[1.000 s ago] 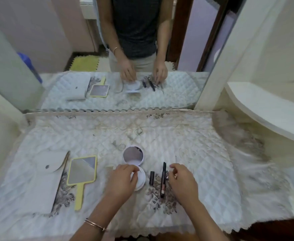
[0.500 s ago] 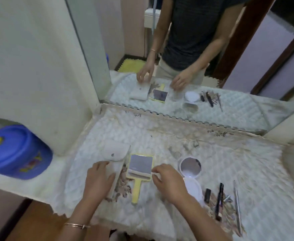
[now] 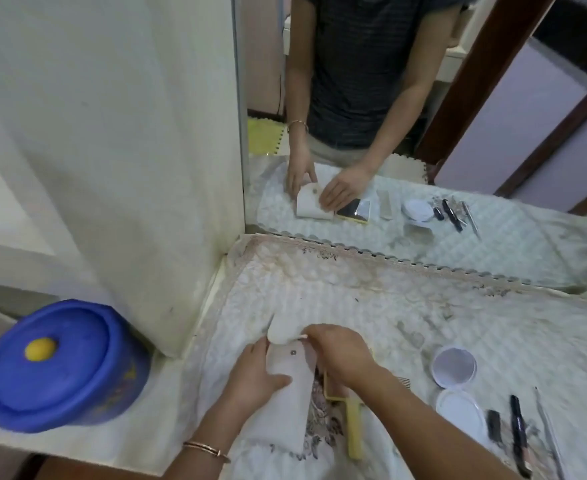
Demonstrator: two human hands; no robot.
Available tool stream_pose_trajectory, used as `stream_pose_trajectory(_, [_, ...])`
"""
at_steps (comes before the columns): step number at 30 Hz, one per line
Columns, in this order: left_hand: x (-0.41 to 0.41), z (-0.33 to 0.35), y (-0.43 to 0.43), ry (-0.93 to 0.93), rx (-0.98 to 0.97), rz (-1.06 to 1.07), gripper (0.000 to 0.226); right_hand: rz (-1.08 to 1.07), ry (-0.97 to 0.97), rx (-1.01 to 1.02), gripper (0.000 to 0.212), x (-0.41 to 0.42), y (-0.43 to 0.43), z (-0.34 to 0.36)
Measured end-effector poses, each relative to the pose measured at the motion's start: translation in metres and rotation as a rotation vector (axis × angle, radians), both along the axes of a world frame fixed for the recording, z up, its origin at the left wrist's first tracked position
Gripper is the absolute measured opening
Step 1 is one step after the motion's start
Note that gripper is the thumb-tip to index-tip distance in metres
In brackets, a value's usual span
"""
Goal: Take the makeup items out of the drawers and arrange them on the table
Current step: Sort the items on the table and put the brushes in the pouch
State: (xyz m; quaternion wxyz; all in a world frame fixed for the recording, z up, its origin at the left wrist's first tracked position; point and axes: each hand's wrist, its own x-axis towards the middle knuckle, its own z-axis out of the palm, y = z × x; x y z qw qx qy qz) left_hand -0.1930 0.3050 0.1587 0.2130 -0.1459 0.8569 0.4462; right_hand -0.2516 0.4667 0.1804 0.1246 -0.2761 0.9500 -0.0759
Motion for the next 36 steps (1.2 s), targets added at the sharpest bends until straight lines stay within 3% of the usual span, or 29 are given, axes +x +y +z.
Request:
stream_pose_trajectory(3, [-0.007, 0.002, -0.003, 0.01, 0.112, 0.035, 0.051, -0.279, -0.045, -0.238, 0.009, -0.006, -0.011, 0.018])
stream_pose_trajectory(4, [-0.008, 0.005, -0.005, 0.025, 0.166, 0.043, 0.045, -0.362, -0.06, -0.374, 0.018, -0.009, -0.014, 0.027])
stream_pose_trajectory(7, [-0.01, 0.013, -0.014, -0.027, 0.401, 0.09, 0.046, -0.603, -0.083, -0.672, 0.033, -0.019, -0.016, 0.051])
stream_pose_trajectory(10, [-0.007, 0.028, -0.02, -0.041, 0.549, 0.104, 0.051, -0.698, -0.01, -0.766, 0.022, -0.028, -0.01, 0.066])
stream_pose_trajectory(13, [-0.002, 0.042, -0.023, 0.003, 0.588, 0.052, 0.053, -0.606, 0.124, -0.642, 0.012, -0.032, -0.006, 0.073])
stream_pose_trajectory(15, [0.003, 0.048, -0.023, 0.002, 0.612, 0.038, 0.053, -0.536, 0.149, -0.538, 0.021, -0.028, -0.007, 0.076])
stream_pose_trajectory(18, [0.011, 0.051, -0.02, -0.004, 0.618, 0.096, 0.051, -0.502, 0.175, -0.588, 0.019, -0.015, -0.005, 0.081])
stream_pose_trajectory(21, [0.019, 0.054, -0.017, -0.012, 0.604, 0.165, 0.034, -0.426, 0.05, -0.739, 0.008, 0.002, -0.001, 0.088])
stream_pose_trajectory(24, [0.026, 0.054, -0.013, -0.01, 0.618, 0.197, 0.03, -0.31, -0.121, -0.646, 0.007, 0.017, 0.002, 0.081])
stream_pose_trajectory(25, [0.028, 0.054, -0.012, -0.009, 0.623, 0.208, 0.029, -0.295, -0.13, -0.625, 0.003, 0.02, 0.003, 0.078])
stream_pose_trajectory(31, [0.036, 0.064, -0.007, 0.014, 0.636, 0.181, 0.032, -0.26, -0.168, -0.634, 0.027, 0.03, 0.01, 0.075])
stream_pose_trajectory(36, [0.043, 0.072, -0.005, 0.028, 0.628, 0.17, 0.031, -0.24, -0.159, -0.713, 0.021, 0.038, 0.008, 0.075])
